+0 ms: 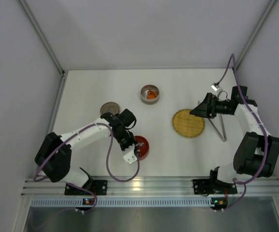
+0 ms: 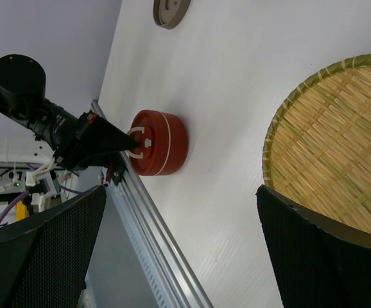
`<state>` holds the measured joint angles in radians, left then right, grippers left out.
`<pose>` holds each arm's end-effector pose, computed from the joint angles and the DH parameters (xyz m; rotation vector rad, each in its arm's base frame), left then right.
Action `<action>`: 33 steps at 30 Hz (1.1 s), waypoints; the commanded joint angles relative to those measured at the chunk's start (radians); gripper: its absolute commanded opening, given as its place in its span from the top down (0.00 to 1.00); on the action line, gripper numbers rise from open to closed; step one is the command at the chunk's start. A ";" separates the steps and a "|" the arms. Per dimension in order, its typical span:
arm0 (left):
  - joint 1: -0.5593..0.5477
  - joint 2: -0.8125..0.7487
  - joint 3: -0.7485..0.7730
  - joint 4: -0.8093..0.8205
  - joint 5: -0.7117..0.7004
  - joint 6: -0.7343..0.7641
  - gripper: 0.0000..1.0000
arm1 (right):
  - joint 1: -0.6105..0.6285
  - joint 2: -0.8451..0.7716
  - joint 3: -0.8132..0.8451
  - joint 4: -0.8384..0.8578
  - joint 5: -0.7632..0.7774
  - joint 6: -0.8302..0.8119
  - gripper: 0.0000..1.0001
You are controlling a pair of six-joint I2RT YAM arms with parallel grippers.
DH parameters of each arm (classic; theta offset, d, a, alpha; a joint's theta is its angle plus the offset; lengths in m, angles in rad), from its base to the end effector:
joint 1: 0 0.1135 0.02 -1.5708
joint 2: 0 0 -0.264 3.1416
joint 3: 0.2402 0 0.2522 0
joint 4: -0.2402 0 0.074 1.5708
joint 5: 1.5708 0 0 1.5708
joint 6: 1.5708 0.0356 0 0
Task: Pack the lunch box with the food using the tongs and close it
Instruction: Close the box lid on the packing box.
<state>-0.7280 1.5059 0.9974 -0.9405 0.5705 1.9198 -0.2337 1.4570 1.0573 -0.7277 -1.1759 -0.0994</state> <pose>0.1803 -0.1865 0.2069 2.5996 0.6060 -0.5564 0.2767 -0.0321 0.2565 -0.1811 2.2045 1.3561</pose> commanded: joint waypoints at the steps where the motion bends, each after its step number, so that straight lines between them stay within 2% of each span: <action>1: -0.002 0.060 -0.117 -0.267 -0.170 0.094 0.95 | -0.018 -0.018 0.059 -0.042 -0.031 -0.054 0.01; 3: -0.002 0.039 -0.117 -0.271 -0.166 0.100 0.89 | -0.019 -0.023 0.063 -0.047 -0.034 -0.057 0.01; 6: -0.002 0.017 -0.100 -0.281 -0.153 0.075 0.70 | -0.018 -0.033 0.058 -0.049 -0.039 -0.057 0.01; 8: -0.002 -0.007 -0.076 -0.297 -0.127 0.062 0.51 | -0.019 -0.037 0.055 -0.052 -0.044 -0.057 0.01; 9: -0.002 -0.019 -0.068 -0.302 -0.115 0.053 0.33 | -0.018 -0.040 0.050 -0.053 -0.044 -0.057 0.01; 10: -0.002 -0.035 -0.059 -0.305 -0.094 0.050 0.30 | -0.019 -0.046 0.050 -0.052 -0.045 -0.057 0.01; 20: -0.008 -0.278 -0.074 -0.379 -0.055 0.071 0.29 | -0.019 -0.095 0.036 -0.061 -0.053 -0.074 0.01; 25: -0.008 -0.334 -0.068 -0.414 -0.080 0.035 0.29 | -0.019 -0.098 0.027 -0.045 -0.064 -0.065 0.01; 29: -0.007 -0.346 -0.017 -0.435 -0.048 -0.017 0.34 | -0.019 -0.096 0.033 -0.053 -0.065 -0.074 0.01; 31: -0.007 -0.343 0.012 -0.403 -0.021 -0.144 0.42 | -0.019 -0.089 0.043 -0.068 -0.065 -0.095 0.01; 32: -0.007 -0.331 0.044 -0.301 0.008 -0.351 0.46 | -0.019 -0.089 0.049 -0.085 -0.065 -0.106 0.01; 33: -0.007 -0.317 0.061 -0.228 0.009 -0.490 0.49 | -0.019 -0.089 0.049 -0.088 -0.065 -0.115 0.01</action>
<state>-0.7330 1.1759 0.9775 -1.2873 0.4911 1.7596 -0.2340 1.3914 1.0721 -0.7773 -1.2034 -0.1505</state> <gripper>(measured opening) 0.530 0.993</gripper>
